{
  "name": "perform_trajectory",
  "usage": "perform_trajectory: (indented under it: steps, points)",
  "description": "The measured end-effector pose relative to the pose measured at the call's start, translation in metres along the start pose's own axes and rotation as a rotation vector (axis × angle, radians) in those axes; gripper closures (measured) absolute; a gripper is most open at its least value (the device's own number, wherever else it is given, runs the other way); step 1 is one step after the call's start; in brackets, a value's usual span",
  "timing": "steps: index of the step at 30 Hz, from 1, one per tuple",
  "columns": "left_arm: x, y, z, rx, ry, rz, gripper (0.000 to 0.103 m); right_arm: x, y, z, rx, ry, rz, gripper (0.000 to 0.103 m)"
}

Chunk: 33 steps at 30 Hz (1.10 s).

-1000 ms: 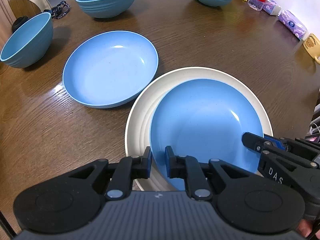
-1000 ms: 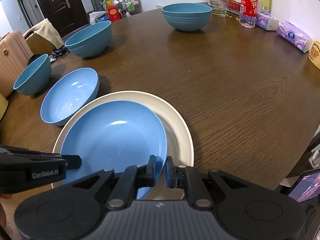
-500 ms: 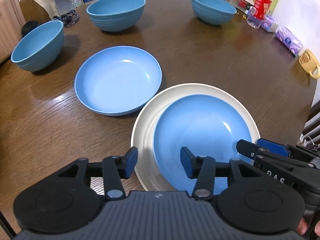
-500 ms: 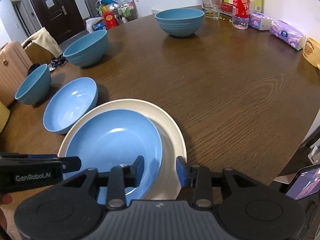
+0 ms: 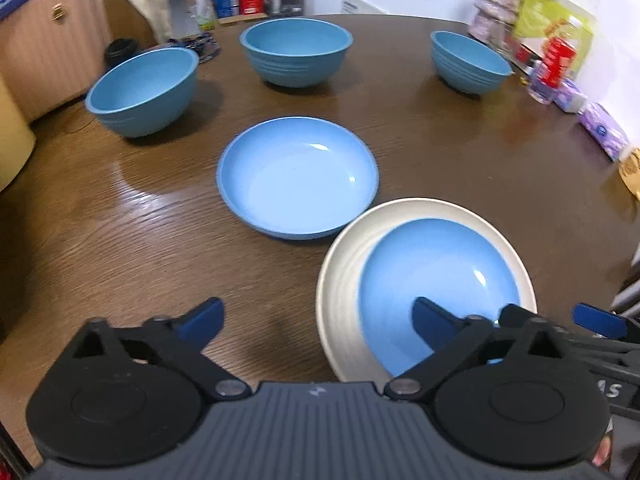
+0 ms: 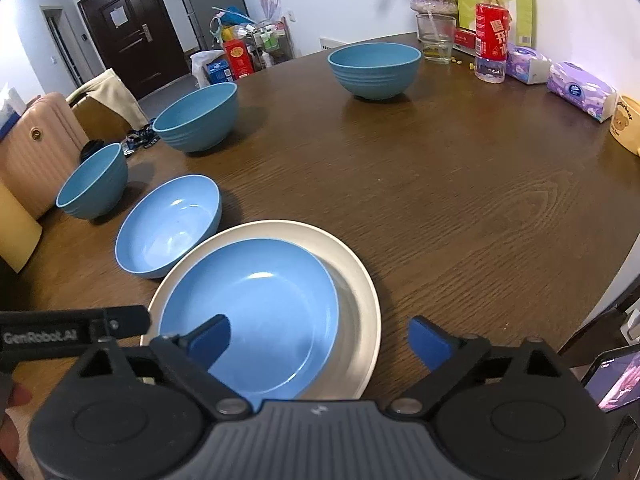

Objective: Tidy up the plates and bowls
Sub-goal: 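Withdraw both grippers and move them to another light-blue shallow plate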

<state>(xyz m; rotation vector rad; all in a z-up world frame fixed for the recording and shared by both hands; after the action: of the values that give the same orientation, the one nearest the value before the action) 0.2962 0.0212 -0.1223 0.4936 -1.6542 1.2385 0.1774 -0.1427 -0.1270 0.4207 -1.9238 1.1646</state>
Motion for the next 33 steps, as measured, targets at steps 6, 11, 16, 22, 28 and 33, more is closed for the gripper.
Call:
perform_trajectory:
  steps: [6, 11, 16, 22, 28, 33]
  points:
    - [0.001, 0.009, -0.013, 0.047, -0.008, -0.018, 0.0, 0.005, 0.0, -0.002, 0.014, -0.01, 0.001, 0.0]
    - [0.008, 0.011, -0.018, 0.075, -0.018, -0.009, 0.0, 0.007, 0.001, -0.005, 0.033, -0.015, -0.003, 0.0]
    - [0.013, 0.014, -0.023, 0.106, -0.037, -0.004, 0.0, 0.01, -0.001, -0.006, 0.052, -0.024, 0.0, 0.0]
    - [0.018, 0.019, -0.028, 0.137, -0.059, -0.001, 0.0, 0.011, -0.002, -0.007, 0.07, -0.038, -0.003, 0.0]
    - [0.025, 0.022, -0.027, 0.161, -0.078, 0.012, 0.0, 0.014, -0.003, -0.006, 0.086, -0.057, -0.004, 0.0]
    - [0.03, 0.025, -0.023, 0.178, -0.087, 0.022, 0.0, 0.017, -0.006, -0.001, 0.1, -0.068, 0.001, 0.0]
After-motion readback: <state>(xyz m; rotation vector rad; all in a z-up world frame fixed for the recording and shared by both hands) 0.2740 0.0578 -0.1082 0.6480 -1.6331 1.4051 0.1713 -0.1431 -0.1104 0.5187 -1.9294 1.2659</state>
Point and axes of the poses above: each gripper's, at about its wrist camera, not at the fingertips, and x roughly against the way its jaws point, z to its right, y to its underside, the point moved 7 cm from there along -x, roughly the way its jaws point, and after that the axes turned 5 degrees about -y, right-handed, at the moved point
